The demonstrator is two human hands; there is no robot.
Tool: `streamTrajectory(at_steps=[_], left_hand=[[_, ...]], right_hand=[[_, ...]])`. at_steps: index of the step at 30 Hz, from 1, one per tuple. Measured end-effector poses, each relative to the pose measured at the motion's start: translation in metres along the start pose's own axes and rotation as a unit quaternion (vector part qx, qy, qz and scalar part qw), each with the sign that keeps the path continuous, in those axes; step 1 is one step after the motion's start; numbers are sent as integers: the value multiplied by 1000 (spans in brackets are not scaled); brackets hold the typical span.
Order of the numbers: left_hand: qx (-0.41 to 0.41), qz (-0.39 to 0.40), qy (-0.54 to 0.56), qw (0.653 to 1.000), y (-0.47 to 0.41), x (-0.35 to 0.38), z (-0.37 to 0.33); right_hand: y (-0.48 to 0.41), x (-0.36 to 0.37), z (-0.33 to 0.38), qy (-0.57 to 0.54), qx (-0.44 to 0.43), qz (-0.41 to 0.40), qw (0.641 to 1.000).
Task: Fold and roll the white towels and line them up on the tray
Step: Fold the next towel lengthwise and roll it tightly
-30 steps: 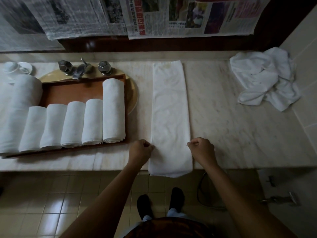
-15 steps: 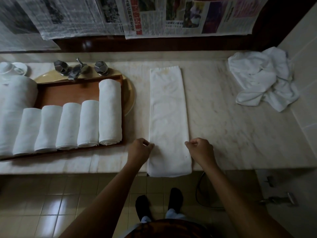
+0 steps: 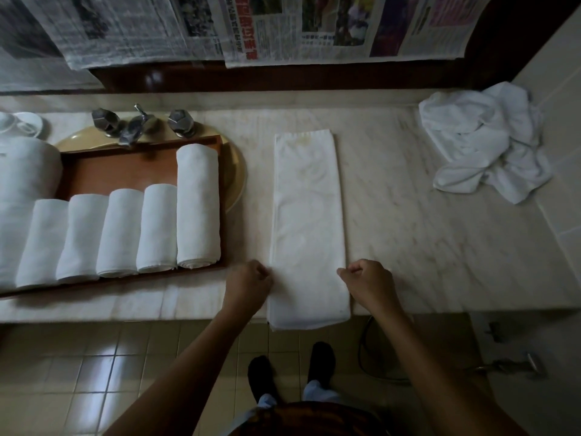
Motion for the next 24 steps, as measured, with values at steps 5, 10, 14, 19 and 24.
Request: streamTrajectory(at_steps=[5, 10, 14, 19, 24], left_hand=[[182, -107, -64, 975, 9, 22, -38], [245, -87, -127, 957, -9, 66, -51], [269, -94, -119, 951, -22, 84, -43], [283, -89, -129, 946, -24, 87, -37], [274, -95, -138, 947, -24, 87, -37]], right_hand=[[-40, 1, 29, 23, -173, -51, 983], [-110, 11, 71, 45, -344, 23, 938], [-167, 47, 90, 238, -406, 153, 869], [-241, 57, 117, 286, -389, 93, 871], [-302, 54, 149, 289, -359, 82, 884]])
Point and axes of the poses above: each hand's wrist, its own y-axis away from the middle knuckle, its own x-axis out of the palm, z = x × y, the point moved 2 cm from there along -y, towards the middle knuckle, and after that the axes turned 14 degrees about -x, right-handed, at the moved point
